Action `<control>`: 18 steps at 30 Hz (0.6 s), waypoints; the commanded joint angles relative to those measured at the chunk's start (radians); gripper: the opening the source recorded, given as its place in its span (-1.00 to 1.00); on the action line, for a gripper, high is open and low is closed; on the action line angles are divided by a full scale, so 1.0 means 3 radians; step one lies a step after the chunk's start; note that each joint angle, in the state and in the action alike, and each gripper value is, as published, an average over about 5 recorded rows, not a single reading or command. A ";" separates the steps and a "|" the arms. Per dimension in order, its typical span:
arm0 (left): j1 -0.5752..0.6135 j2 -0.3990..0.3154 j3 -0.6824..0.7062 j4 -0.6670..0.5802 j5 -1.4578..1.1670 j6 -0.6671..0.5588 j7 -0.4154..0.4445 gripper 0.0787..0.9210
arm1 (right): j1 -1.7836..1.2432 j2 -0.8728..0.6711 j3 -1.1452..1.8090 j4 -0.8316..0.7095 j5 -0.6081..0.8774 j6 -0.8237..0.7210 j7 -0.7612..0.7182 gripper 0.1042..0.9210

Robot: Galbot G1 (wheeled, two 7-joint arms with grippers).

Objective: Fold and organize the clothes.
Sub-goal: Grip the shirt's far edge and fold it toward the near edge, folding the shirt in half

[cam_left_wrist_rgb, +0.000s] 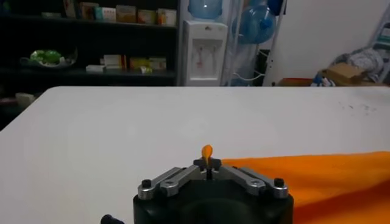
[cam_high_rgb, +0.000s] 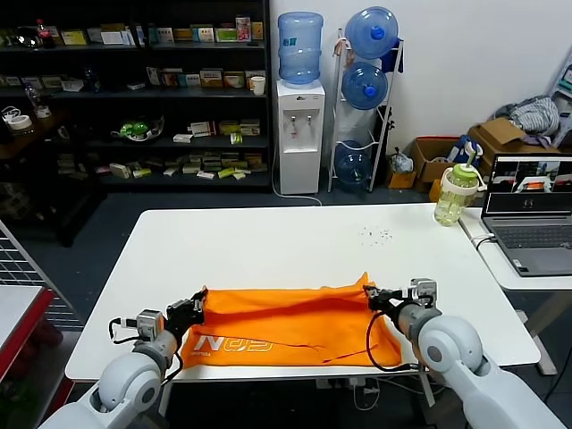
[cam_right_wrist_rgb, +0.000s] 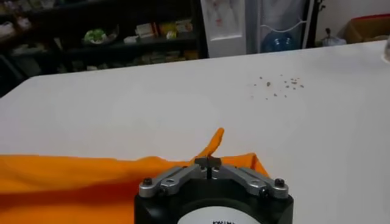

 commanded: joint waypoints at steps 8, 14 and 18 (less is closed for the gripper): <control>0.0329 0.0024 -0.0041 -0.0181 0.0040 0.0036 -0.0044 -0.94 | -0.0445 -0.0134 0.0139 0.0358 0.0002 -0.0026 -0.0009 -0.92; 0.0344 0.0029 -0.0057 -0.0188 0.0059 0.0081 -0.0092 -0.63 | -0.0510 -0.0148 0.0227 0.0397 -0.0007 -0.0016 -0.0047 -0.58; 0.0379 0.0002 -0.0076 -0.0144 0.0103 0.0079 -0.0096 -0.36 | -0.0583 -0.0159 0.0316 0.0437 -0.0020 -0.0009 -0.0076 -0.30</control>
